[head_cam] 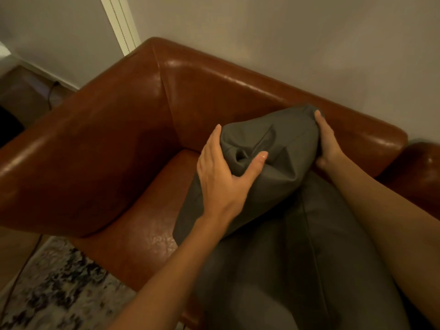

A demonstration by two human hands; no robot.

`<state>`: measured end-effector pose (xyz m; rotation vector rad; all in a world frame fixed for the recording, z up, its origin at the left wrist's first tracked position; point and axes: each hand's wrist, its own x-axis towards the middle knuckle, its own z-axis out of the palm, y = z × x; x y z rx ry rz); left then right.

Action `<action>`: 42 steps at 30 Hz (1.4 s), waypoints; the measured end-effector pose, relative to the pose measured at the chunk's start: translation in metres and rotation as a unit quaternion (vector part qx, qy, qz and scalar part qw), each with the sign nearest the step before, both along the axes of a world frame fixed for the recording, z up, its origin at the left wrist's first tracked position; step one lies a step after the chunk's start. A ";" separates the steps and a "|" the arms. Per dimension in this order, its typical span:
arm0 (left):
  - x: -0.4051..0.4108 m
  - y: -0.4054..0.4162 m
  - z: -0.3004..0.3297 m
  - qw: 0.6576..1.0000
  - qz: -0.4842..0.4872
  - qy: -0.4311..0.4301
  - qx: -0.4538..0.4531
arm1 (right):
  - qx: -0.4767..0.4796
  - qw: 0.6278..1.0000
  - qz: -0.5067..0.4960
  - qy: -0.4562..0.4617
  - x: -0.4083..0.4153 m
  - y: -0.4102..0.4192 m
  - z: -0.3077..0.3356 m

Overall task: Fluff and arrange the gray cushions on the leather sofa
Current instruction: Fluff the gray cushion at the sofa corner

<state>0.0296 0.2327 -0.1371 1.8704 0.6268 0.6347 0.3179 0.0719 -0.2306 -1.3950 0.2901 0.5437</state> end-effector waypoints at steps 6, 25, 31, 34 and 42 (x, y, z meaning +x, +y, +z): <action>-0.002 0.029 -0.018 0.999 0.048 -0.021 -0.017 | -0.036 0.999 -0.006 -0.001 -0.048 0.035 0.028; -0.063 0.136 -0.038 0.958 0.265 -0.105 -0.035 | -0.058 0.993 0.026 -0.097 -0.129 0.191 0.080; -0.107 0.150 -0.080 0.947 0.309 -0.059 -0.069 | -0.128 0.984 0.046 -0.115 -0.164 0.234 0.046; -0.120 0.158 -0.088 0.943 0.318 -0.052 -0.085 | -0.165 0.975 0.043 -0.143 -0.175 0.248 0.041; -0.134 0.195 -0.087 0.917 0.371 -0.070 -0.128 | -0.156 0.975 0.064 -0.143 -0.192 0.295 0.050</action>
